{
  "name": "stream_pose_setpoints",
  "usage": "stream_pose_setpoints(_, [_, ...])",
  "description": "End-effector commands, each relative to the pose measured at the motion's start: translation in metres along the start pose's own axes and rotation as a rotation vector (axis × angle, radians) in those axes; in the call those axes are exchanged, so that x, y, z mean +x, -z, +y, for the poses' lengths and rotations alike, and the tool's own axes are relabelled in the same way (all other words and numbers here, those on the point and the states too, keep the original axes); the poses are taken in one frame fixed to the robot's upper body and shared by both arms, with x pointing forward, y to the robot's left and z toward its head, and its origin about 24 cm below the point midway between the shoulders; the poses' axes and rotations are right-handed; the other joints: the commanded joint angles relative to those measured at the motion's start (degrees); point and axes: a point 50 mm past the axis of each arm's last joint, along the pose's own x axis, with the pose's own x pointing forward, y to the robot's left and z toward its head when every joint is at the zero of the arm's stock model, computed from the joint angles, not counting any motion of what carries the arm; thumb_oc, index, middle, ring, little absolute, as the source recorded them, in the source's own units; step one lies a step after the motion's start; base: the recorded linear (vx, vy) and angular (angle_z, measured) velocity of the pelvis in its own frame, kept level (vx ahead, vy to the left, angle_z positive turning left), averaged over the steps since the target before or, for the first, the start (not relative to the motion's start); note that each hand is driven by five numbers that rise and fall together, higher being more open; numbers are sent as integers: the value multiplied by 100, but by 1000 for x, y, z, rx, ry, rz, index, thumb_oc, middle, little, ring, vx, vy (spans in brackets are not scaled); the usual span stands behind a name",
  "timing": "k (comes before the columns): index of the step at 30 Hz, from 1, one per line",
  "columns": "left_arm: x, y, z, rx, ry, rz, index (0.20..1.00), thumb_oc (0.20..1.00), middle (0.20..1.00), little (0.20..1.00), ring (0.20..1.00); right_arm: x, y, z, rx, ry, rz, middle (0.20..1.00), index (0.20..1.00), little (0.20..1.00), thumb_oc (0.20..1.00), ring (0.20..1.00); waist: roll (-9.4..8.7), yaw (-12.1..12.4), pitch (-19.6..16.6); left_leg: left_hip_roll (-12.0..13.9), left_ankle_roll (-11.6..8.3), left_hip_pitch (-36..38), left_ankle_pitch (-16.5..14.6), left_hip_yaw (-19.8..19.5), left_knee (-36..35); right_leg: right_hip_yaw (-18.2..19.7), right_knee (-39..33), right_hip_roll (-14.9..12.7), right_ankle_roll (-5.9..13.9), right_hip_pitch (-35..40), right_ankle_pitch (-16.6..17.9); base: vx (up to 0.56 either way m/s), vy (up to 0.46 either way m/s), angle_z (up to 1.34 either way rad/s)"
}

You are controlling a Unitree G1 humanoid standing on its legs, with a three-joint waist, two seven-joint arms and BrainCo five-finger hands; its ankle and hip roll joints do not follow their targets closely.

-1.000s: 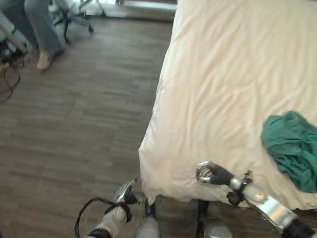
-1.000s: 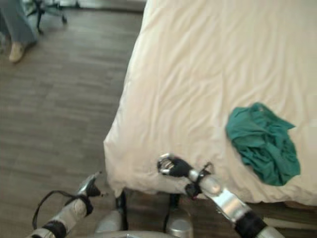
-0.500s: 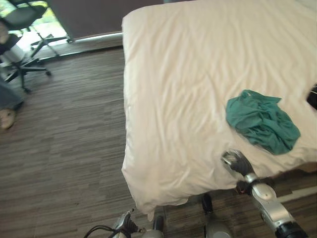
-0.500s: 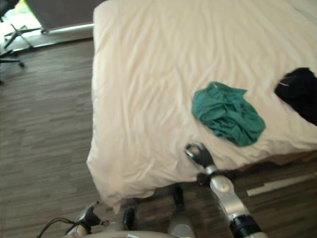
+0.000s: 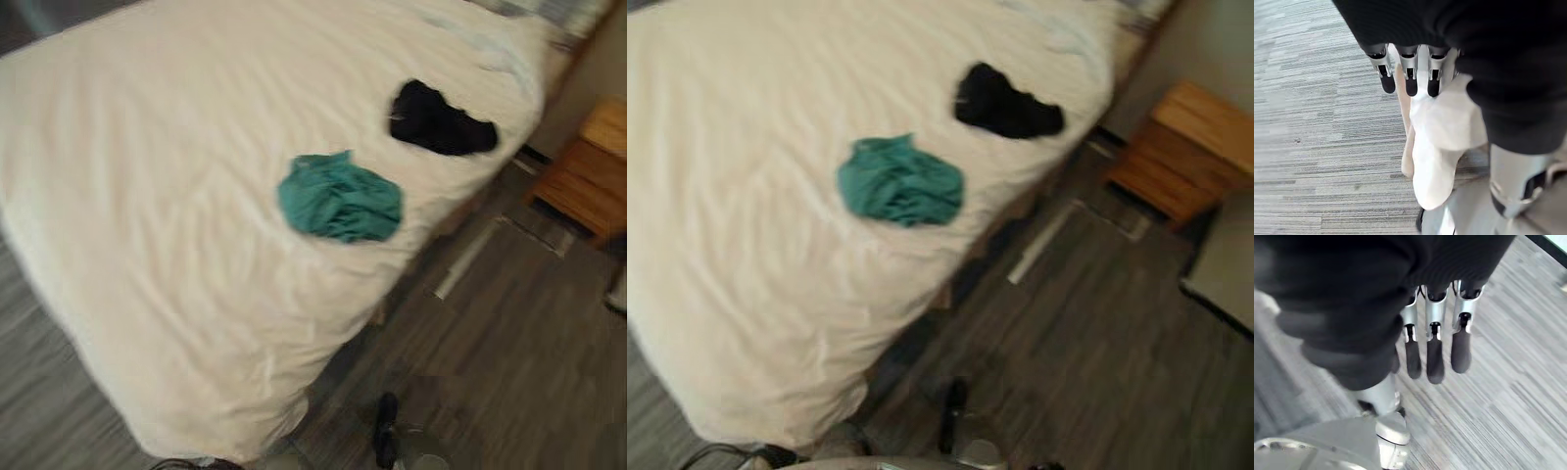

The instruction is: Tidy up the quilt and then pick up the clothes from the bed and put them into the laundry hamper.

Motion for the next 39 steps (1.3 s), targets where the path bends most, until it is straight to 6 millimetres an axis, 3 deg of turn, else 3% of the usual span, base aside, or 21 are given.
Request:
stream_pose_setpoints(1, [5, -60, 30, 8, -93, -209, 1000, 1000, 1000, 1000, 1000, 0, 3, -16, -32, 55, 31, 1000, 1000, 1000, 1000, 1000, 82, 104, -292, 478, -949, -23, 797, -71, -528, 556, 812, -1679, 1057, 1061, -182, -134, -456, -86])
stream_pose_setpoints(3, [4, -64, 29, 26, -84, -225, 1000, 1000, 1000, 1000, 1000, 0, 4, -11, -19, 48, 32, 1000, 1000, 1000, 1000, 1000, 70, 92, -306, 550, -997, 38, 830, -101, -540, 707, 604, -1543, 1067, 1137, -245, -94, -358, -40])
stream_pose_setpoints(4, [4, -66, 26, 19, -85, -232, 1000, 1000, 1000, 1000, 1000, 0, 4, -8, -22, 35, 22, 1000, 1000, 1000, 1000, 1000, 66, 13, -313, 686, -1102, 102, 956, -50, -550, 853, 341, -1399, 1172, 1256, -389, -177, -607, -27])
stream_pose_setpoints(5, [4, -67, 27, 0, -91, -234, 1000, 1000, 1000, 1000, 1000, 1, -7, -7, -54, 38, -11, 1000, 1000, 1000, 1000, 1000, 138, -10, -326, 1123, -1298, 113, 1322, 39, -598, 889, 45, -1057, 1186, 1249, -552, -170, -606, -38])
stream_pose_setpoints(6, [4, -67, 27, -1, -91, -234, 1000, 1000, 1000, 1000, 1000, 1, -7, -7, -54, 38, -11, 1000, 1000, 1000, 1000, 1000, 143, -6, -331, 1130, -1300, 109, 1324, 42, -599, 893, 45, -1050, 1183, 1241, -549, -195, -551, -66])
stream_pose_setpoints(7, [4, -72, 26, 6, -97, -247, 1000, 1000, 1000, 1000, 1000, 2, -13, -8, -58, 47, -30, 1000, 1000, 1000, 1000, 1000, 192, -32, -327, 1314, -1370, 129, 1491, 88, -655, 974, -86, -910, 1132, 1253, -593, -126, -324, -101])
stream_pose_setpoints(8, [3, -79, 28, -21, -114, -266, 1000, 1000, 1000, 1000, 1000, 3, -22, -7, -88, 47, -59, 1000, 1000, 1000, 1000, 1000, 260, -8, -236, 1425, -1325, 133, 1850, -275, -608, 1171, -175, -682, 985, 1259, -656, -126, -324, -99])
stream_pose_setpoints(9, [3, -79, 28, -22, -114, -266, 1000, 1000, 1000, 1000, 1000, 3, -22, -7, -88, 47, -59, 1000, 1000, 1000, 1000, 1000, 264, -6, -241, 1430, -1327, 126, 1851, -276, -606, 1172, -175, -677, 983, 1252, -654, -105, -460, -114])
stream_pose_setpoints(10, [1, -98, 30, -38, -137, -316, 1000, 1000, 1000, 1000, 1000, 3, -31, -9, -121, 66, -77, 1000, 1000, 1000, 1000, 1000, 193, 134, -62, 907, -1078, -17, 1671, -1694, -289, 1531, -176, -522, 821, 1233, -667, -38, -436, -101])
stream_pose_setpoints(12, [-2, -112, 22, -5, -119, -361, 1000, 1000, 1000, 1000, 1000, 3, -23, -10, -163, 73, -43, 1000, 1000, 1000, 1000, 1000, 74, 248, -22, 23, -864, -37, 904, -2691, 142, 1875, -178, -338, 665, 1131, -632, -33, -529, -76])
stream_pose_setpoints(13, [-4, -121, 20, 1, -111, -398, 1000, 1000, 1000, 1000, 1000, 3, -20, -11, -163, 79, -28, 1000, 1000, 1000, 1000, 1000, 33, 264, -16, -398, -785, -44, 601, -2851, 351, 1994, -206, -243, 626, 1103, -596, -46, -381, -113])
stream_pose_setpoints(16, [-8, -133, 14, 39, -83, -451, 1000, 1000, 1000, 1000, 1000, 3, -23, -15, -155, 90, -34, 1000, 1000, 1000, 1000, 1000, -52, 239, -27, -1168, -556, -317, 158, -2340, 782, 2127, -211, -150, 567, 1069, -517, -63, -226, -156])
stream_pose_setpoints(19, [-10, -141, 11, 92, -72, -481, 1000, 1000, 1000, 1000, 1000, 3, -17, -19, -146, 100, -13, 1000, 1000, 1000, 1000, 1000, 119, 105, -58, -1184, -402, -21, 75, -1742, 305, 2114, -211, 38, 583, 1130, -522, -5, -87, -80])
stream_pose_setpoints(21, [-9, -140, 11, 93, -72, -467, 1000, 1000, 1000, 1000, 1000, 2, -12, -18, -121, 104, -3, 1000, 1000, 1000, 1000, 1000, 130, 44, -92, -1277, -342, 82, 73, -1853, 187, 2038, -211, 89, 554, 1138, -518, 12, -73, -30])
stream_pose_setpoints(25, [-6, -130, 13, 78, -80, -418, 1000, 1000, 1000, 1000, 1000, 2, -15, -21, -56, 126, -15, 1000, 1000, 1000, 1000, 1000, 183, -71, -191, -1201, -322, 265, 163, -1943, -211, 1877, -211, 164, 492, 1187, -560, 6, -71, 23])
stream_pose_setpoints(26, [4, -55, 32, -494, -103, -194, 1000, 1000, 1000, 1000, 1000, 1, -56, -28, 345, 137, -202, 1000, 1000, 1000, 1000, 1000, -88, -320, 381, -731, -534, 121, 506, -1453, -738, 1028, 1156, -345, 807, 479, -606, 44, -19, 18])
stream_pose_setpoints(29, [4, -59, 44, -399, -141, -224, 1000, 1000, 1000, 1000, 1000, 2, -58, -17, 309, 103, -201, 1000, 1000, 1000, 1000, 1000, -7, -416, 357, -663, -574, 242, 601, -1540, -899, 1292, 1008, 18, 702, 238, -657, 93, -28, 31])
stream_pose_setpoints(32, [4, -55, 47, -313, -131, -232, 1000, 1000, 1000, 1000, 1000, 2, -55, -15, 302, 79, -190, 1000, 1000, 1000, 1000, 1000, 24, -393, 230, -646, -607, 314, 467, -1414, -786, 1159, 576, -59, 586, 505, -668, 256, -104, -13])
stream_pose_setpoints(34, [4, -46, 45, -278, -124, -200, 1000, 1000, 1000, 1000, 1000, 2, -54, -16, 291, 69, -196, 1000, 1000, 1000, 1000, 1000, 10, -392, 201, -620, -662, 268, 165, -1290, -154, 1082, 363, -46, 496, 706, -705, 210, -84, -11])
stream_pose_setpoints(37, [4, -51, 40, -282, -114, -205, 1000, 1000, 1000, 1000, 1000, 1, -47, -25, 325, 99, -177, 1000, 1000, 1000, 1000, 1000, -116, -315, 407, -450, -993, -503, 662, -1109, 1726, 970, 179, -160, 310, 1122, -786, 193, -128, 3])
stream_pose_setpoints(39, [4, -52, 32, -273, -95, -204, 1000, 1000, 1000, 1000, 1000, 2, -42, -26, 333, 107, -151, 1000, 1000, 1000, 1000, 1000, -169, -208, 382, -456, -859, -1017, 545, -823, 1648, 910, -108, -197, 323, 1465, -857, 374, -69, 42])
